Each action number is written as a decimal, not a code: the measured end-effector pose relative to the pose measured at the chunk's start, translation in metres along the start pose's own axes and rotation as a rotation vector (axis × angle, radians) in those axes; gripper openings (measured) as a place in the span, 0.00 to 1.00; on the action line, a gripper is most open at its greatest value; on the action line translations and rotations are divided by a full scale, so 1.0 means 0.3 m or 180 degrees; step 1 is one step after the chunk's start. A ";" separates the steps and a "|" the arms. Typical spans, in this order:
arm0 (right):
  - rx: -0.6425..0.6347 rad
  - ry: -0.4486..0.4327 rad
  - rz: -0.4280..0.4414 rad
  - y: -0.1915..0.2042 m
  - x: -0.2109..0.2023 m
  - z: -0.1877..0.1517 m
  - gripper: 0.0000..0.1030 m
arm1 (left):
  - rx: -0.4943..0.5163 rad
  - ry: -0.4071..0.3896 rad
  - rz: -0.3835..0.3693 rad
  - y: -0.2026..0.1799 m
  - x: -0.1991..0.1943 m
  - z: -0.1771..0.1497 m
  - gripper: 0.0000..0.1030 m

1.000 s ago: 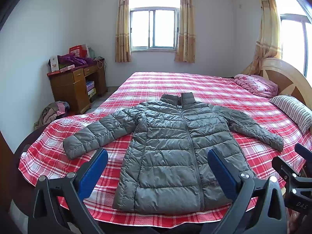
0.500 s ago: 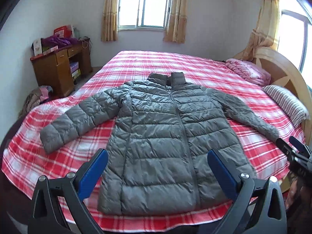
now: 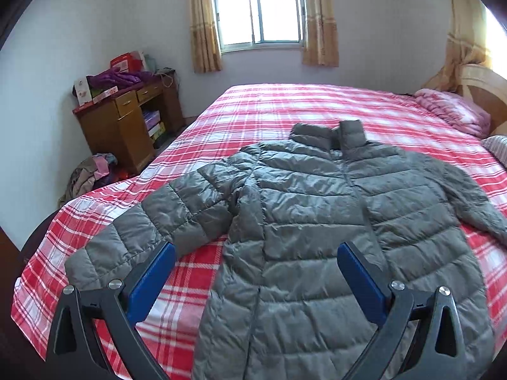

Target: Fold large clothes

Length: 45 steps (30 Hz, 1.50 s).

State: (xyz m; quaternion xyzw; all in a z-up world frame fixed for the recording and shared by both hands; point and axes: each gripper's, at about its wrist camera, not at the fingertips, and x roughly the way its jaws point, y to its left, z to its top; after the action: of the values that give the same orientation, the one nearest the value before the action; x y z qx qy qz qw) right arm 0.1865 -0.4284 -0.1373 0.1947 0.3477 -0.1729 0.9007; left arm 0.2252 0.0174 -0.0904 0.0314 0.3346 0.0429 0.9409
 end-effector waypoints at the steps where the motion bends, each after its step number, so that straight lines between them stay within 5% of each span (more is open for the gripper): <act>1: 0.0059 0.0036 -0.0071 -0.020 0.029 0.015 0.79 | 0.0014 0.0023 0.0044 -0.003 0.032 0.004 0.99; 6: 0.0351 0.0227 -0.0266 -0.135 0.183 0.092 0.75 | 0.0056 0.0117 0.0229 -0.008 0.188 0.037 0.99; 10: 0.0386 0.0265 -0.0171 -0.151 0.246 0.133 0.64 | -0.0032 0.0272 0.0360 0.011 0.316 0.059 0.99; 14: 0.0110 0.0291 -0.0134 -0.113 0.287 0.166 0.34 | -0.0168 0.0459 0.0412 0.037 0.408 0.076 0.99; 17: -0.0078 0.0311 -0.0062 -0.089 0.299 0.185 0.20 | -0.0189 0.0500 0.0418 0.048 0.435 0.088 0.99; 23: -0.0303 0.0122 0.0003 0.017 0.266 0.261 0.17 | -0.0153 0.0432 0.0479 0.084 0.433 0.133 0.99; 34: -0.1187 -0.0295 0.0609 0.647 0.105 0.353 0.17 | -0.0382 0.0407 0.0462 0.232 0.414 0.147 0.99; 45: -0.2071 -0.0247 0.1096 1.283 0.130 0.119 0.17 | -0.0361 0.0378 0.0635 0.338 0.446 0.105 0.99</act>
State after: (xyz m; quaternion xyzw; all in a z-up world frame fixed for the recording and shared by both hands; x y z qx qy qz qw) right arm 0.4058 -0.1192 -0.0513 -0.0529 0.3123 0.0936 0.9439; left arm 0.3423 0.1307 -0.1409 0.0087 0.3819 0.1569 0.9107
